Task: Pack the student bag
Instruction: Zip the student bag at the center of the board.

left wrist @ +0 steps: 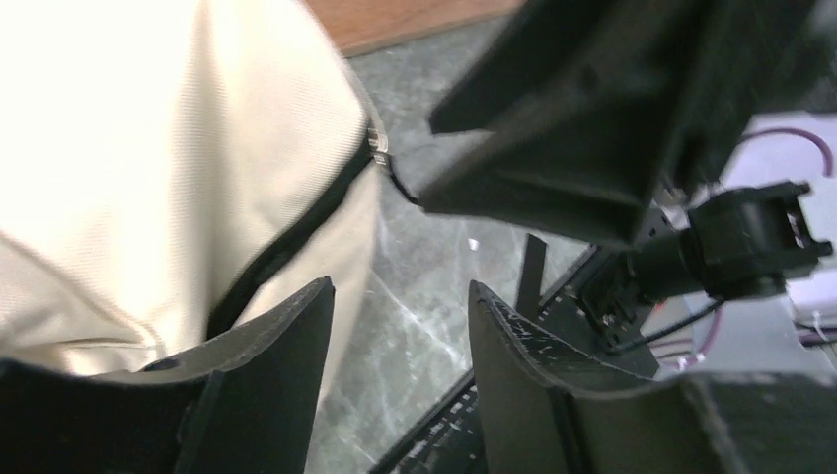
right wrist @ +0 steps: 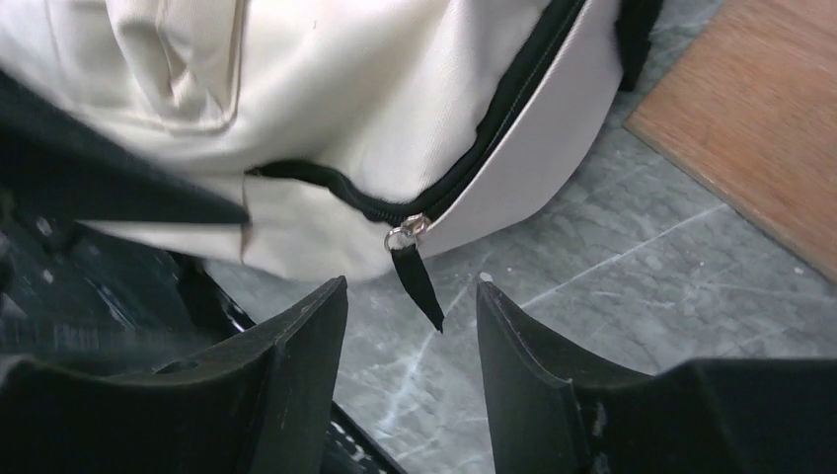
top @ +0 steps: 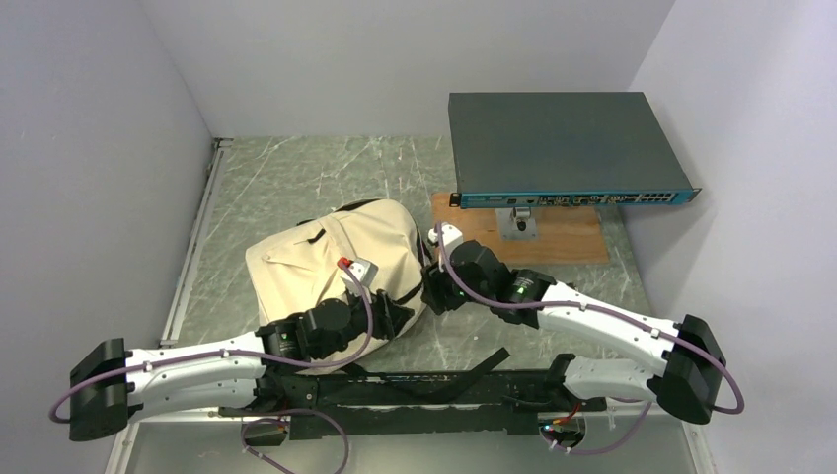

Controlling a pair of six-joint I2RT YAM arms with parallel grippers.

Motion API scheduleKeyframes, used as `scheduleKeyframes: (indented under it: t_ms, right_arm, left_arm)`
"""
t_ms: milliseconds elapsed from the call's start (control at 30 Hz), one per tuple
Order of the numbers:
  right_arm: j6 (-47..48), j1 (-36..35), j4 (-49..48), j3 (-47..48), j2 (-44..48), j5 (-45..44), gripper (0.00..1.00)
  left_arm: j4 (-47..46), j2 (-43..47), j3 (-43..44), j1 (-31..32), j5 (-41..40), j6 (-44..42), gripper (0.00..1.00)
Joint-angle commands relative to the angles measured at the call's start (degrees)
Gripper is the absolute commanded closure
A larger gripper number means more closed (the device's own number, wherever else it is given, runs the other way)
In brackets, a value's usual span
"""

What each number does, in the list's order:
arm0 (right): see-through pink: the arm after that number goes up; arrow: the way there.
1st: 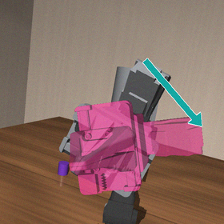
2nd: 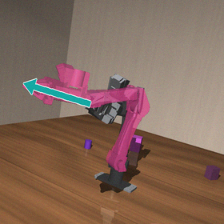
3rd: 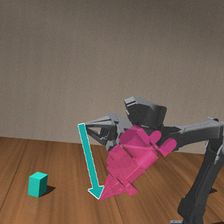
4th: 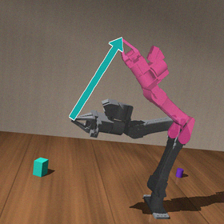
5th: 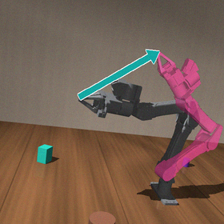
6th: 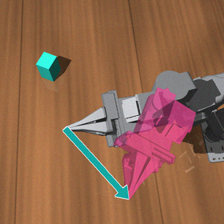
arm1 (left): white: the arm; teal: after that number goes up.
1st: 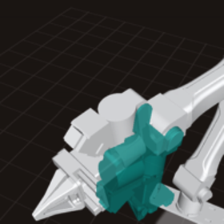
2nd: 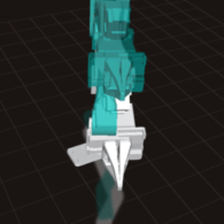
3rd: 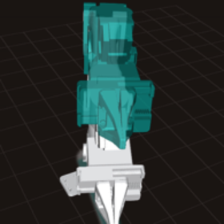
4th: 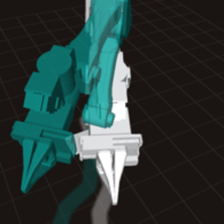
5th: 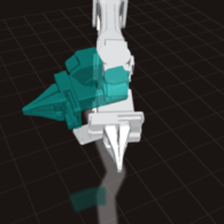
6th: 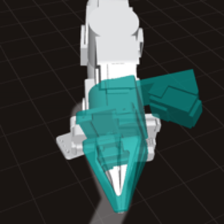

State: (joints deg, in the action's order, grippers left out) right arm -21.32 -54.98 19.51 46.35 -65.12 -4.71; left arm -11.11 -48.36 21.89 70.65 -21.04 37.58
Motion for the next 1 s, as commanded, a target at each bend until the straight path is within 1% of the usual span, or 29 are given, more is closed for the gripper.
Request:
scheduleKeyframes:
  t_ms: [0, 67, 133, 200, 233, 367, 433, 500, 567, 600, 733, 833, 900, 967]
  right_arm:
    - [11.66, 0.14, -6.39, -3.47, 0.8, 6.31, 0.44]
    - [13.71, 0.05, -9.23, -5.18, 0.81, 6.47, 0.43]
    - [14.72, -0.06, -11.66, -6.25, 0.19, 6.65, 0.43]
    - [15.18, -0.5, -14.28, -7.57, -0.39, 5.09, 0.45]
    - [15.43, -0.67, -14.99, -7.88, -0.79, 4.16, 0.48]
    - [17.53, -3.87, -15.19, -7.4, -1.92, 0.96, 0.62]
    - [17.36, -5.29, -14.8, -7.37, -2.14, -1.53, 0.72]
    - [16.53, -6.66, -13.17, -6.87, -2.28, -6.01, 0.86]
    - [15.31, -7.54, -11.0, -6.03, -2.29, -11.49, 0.97]
    - [14.55, -7.79, -9.52, -5.26, -2.33, -14.26, 1.0]
    - [12.72, -7.67, -4.69, -3.42, -2.42, -21.19, 1.0]
    - [12.85, -6.3, -2.11, -1.58, -2.68, -25.89, 1.0]
    - [13.08, -4.87, -1.83, -0.42, -2.66, -28.52, 1.0]
    - [13.73, -3.65, -4.26, -0.76, -1.72, -29.27, 1.0]
  left_arm:
    - [-0.23, 1.6, -2.32, -4.55, 5.5, 6.93, 0.47]
    - [-0.97, 1.78, -3.27, -4.66, 5.82, 7.49, 0.49]
    - [0.39, 1.31, -3.05, -4.66, 5.59, 7.82, 0.5]
    - [1.86, 0.81, -2.44, -4.71, 5.57, 7.78, 0.5]
    - [2.77, 0.62, -2.07, -4.69, 5.34, 7.73, 0.5]
    - [9.36, 0.37, -0.71, -4.73, 2.54, 9.79, 0.51]
    - [10.57, 0.44, -0.97, -4.8, 1.83, 10.37, 0.51]
    - [12.42, 0.46, -1.24, -4.82, 1.24, 11.18, 0.53]
    - [15.44, 0.38, -1.46, -4.87, -0.14, 12.51, 0.56]
    - [16.56, 0.33, -1.6, -4.9, -0.59, 13.05, 0.57]
    - [21.54, 0.81, -2.88, -4.99, -2.35, 16.39, 0.58]
    - [26.41, 1.68, -3.93, -5.08, -4.1, 20.27, 0.61]
    - [29.15, 2.36, -4.62, -5.17, -5.01, 22.77, 0.64]
    - [31.45, 3.36, -5.42, -5.17, -5.73, 24.77, 0.67]
